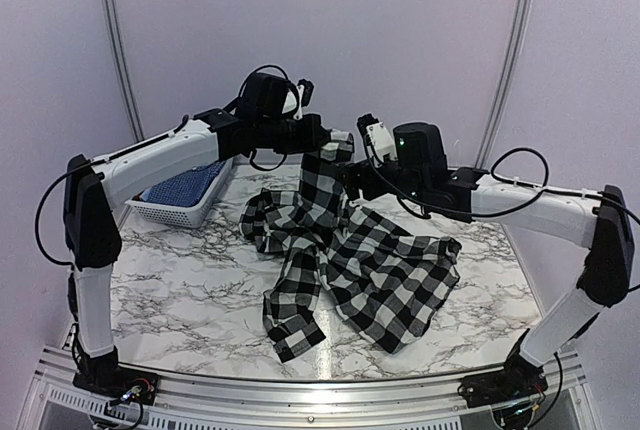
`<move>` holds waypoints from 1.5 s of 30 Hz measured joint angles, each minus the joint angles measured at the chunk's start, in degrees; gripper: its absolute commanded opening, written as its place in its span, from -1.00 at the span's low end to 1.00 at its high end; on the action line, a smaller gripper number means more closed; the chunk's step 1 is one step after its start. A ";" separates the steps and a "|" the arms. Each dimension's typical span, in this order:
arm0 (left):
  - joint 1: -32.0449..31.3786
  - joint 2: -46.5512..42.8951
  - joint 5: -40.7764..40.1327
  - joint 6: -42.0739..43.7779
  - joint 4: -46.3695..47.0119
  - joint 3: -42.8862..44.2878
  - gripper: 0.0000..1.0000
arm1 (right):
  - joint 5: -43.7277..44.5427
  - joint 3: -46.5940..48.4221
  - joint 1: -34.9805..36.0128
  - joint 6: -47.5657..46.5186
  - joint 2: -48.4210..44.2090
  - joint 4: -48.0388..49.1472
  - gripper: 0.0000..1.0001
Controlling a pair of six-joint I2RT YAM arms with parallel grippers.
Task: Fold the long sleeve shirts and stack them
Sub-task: Flatten out the flattened shirt at the center of the board.
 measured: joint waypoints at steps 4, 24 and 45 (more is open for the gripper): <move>0.31 -0.02 2.78 0.17 2.58 -0.81 -1.00 | -8.11 0.00 -4.42 -0.44 2.51 3.43 0.93; 1.62 -10.25 9.53 10.34 20.35 -22.95 -1.00 | -26.67 -1.90 -9.27 0.87 -1.55 12.46 0.91; 1.38 -13.09 14.27 14.60 24.02 -23.65 -1.00 | -43.98 2.21 -11.58 7.58 6.25 18.69 -0.10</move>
